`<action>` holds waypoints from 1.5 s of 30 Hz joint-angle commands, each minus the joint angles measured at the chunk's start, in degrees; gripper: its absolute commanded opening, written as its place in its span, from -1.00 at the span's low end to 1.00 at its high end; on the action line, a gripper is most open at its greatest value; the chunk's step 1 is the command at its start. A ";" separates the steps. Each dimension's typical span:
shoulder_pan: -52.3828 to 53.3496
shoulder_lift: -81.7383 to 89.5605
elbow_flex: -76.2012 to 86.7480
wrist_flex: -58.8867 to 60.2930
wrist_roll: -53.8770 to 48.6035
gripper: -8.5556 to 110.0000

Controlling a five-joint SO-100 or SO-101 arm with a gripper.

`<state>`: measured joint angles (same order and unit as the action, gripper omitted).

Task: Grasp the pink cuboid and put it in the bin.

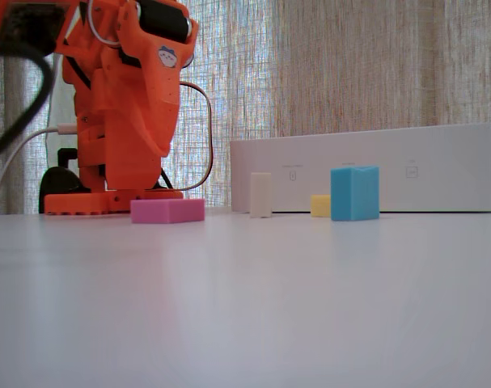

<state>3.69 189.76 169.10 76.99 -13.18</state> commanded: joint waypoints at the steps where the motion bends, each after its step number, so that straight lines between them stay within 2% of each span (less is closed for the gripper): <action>1: -1.41 -0.09 -0.35 -0.70 -1.67 -1.00; 14: -1.41 -0.09 -0.35 -0.70 -1.76 -0.99; 16: -1.41 -0.18 0.18 -4.39 -2.11 -0.99; 17: -1.41 -1.49 -0.09 -6.86 -2.11 -0.97; 19: -1.49 -4.39 -3.16 -9.32 -2.11 -0.77; 22: -3.16 -12.22 -12.13 -9.32 -2.20 -0.60; 29: -6.77 -32.96 -40.61 -5.36 -2.64 -0.38; 33: -9.23 -49.66 -65.65 2.11 -3.87 -0.38; 37: -10.63 -64.16 -85.87 8.26 -10.81 -0.44; 39: -10.81 -68.73 -89.65 9.23 -17.40 -0.54; 41: -10.02 -71.19 -89.56 8.96 -21.80 -0.54; 45: -7.91 -74.71 -87.10 13.45 -25.49 -0.31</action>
<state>-5.36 116.28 83.32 88.15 -36.21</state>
